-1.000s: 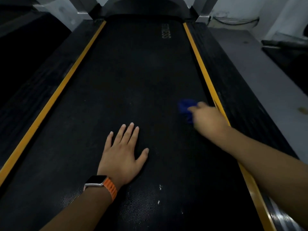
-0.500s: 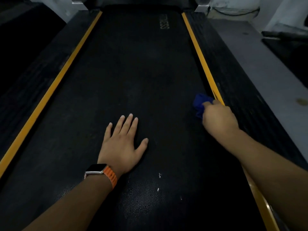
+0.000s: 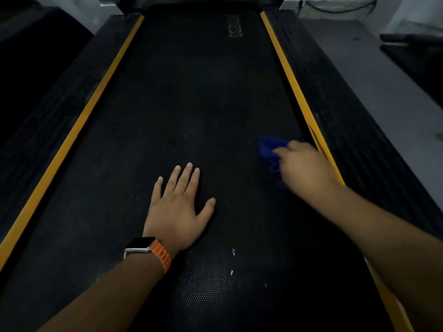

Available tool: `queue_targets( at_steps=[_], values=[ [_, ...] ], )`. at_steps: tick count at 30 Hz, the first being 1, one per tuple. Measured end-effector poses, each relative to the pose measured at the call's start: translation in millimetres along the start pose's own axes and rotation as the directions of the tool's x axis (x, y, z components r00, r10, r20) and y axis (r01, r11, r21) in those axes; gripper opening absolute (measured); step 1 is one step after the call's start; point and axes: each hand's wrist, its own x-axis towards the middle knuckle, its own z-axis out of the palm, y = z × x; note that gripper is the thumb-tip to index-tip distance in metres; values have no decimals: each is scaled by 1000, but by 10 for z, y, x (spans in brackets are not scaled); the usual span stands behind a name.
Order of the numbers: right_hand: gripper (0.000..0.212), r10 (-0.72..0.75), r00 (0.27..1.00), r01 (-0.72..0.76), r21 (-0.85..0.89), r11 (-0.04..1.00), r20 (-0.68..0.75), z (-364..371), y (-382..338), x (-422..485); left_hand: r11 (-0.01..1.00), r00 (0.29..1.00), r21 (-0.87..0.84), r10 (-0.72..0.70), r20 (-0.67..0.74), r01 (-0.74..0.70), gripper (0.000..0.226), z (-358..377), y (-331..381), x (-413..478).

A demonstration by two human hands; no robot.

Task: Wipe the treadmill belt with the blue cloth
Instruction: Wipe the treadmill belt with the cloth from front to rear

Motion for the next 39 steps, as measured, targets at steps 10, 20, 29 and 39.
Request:
queue_targets(
  at_steps=[10,20,29,39],
  values=[
    [50,1,999,-1,-23,1000,-38,165,272,1293,1000,1000,-7,7,-22,-7,89,28,-16,29],
    [39,-392,918,396,212,894,-60,-30,8,11,1000,1000,4,7,-13,-7,89,19,-25,30],
    [49,-31,999,30,54,998,25,123,400,1641,999,1000,-33,-1,-26,0,90,-3,-6,37],
    [40,-302,949,314,224,923,-84,-90,357,-383,1000,1000,-8,4,-8,-4,90,-1,-11,27]
  ],
)
